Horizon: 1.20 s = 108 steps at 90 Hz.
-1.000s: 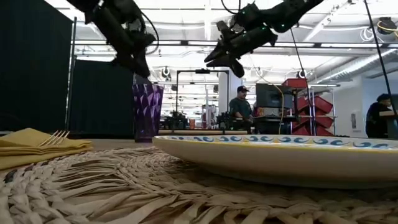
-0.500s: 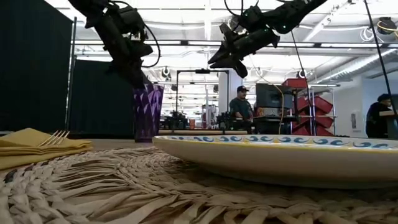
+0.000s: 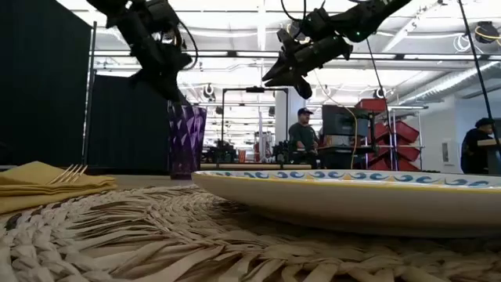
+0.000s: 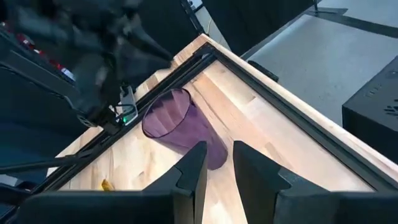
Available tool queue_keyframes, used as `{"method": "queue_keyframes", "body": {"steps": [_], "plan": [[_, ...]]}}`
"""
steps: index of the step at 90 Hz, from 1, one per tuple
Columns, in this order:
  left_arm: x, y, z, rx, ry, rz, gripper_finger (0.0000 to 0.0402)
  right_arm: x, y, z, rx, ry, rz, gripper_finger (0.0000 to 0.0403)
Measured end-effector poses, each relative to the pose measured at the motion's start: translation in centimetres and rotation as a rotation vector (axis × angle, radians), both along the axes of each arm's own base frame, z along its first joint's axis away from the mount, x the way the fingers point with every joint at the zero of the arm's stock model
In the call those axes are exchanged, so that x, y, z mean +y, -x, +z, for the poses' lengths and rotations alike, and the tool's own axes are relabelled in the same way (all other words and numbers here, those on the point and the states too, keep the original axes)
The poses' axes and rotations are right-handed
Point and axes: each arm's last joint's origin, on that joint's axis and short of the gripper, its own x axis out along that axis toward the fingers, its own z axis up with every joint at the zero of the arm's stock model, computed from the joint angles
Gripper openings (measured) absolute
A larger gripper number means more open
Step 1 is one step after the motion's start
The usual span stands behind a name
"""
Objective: Set table place
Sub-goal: Move the violet cup to the top of the brown placemat
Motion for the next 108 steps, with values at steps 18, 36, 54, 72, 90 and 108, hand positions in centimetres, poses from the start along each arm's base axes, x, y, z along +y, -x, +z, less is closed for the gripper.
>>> {"method": "queue_keyframes", "body": {"steps": [18, 36, 54, 72, 90, 108], "plan": [[-0.7, 1.4, -1.1, 0.144, 0.084, 0.079, 0.0058, 0.0, 0.0, 0.0, 0.001, 0.005, 0.002, 0.0064], [-1.9, 0.9, -3.5, 0.157, 0.153, 0.059, 0.0058, 0.0, 0.0, 0.1, -0.005, 0.002, -0.001, 0.0064], [-2.5, 0.2, -5.2, 0.099, 0.144, 0.043, 0.0058, 0.2, 0.2, 0.4, -0.011, 0.002, -0.003, 0.0063], [-2.0, -0.9, -6.1, 0.053, 0.125, 0.038, 0.0058, 0.5, 0.5, 1.4, -0.034, 0.018, -0.004, 0.0063], [-1.5, -2.8, -8.1, 0.055, 0.166, -0.02, 0.0058, 0.8, 0.8, 2.0, -0.047, 0.013, -0.01, 0.0063], [-1.7, -4.7, -9.4, 0.042, 0.154, -0.069, 0.0058, 0.8, 1.0, 1.8, -0.023, -0.001, -0.014, 0.0063]]}}
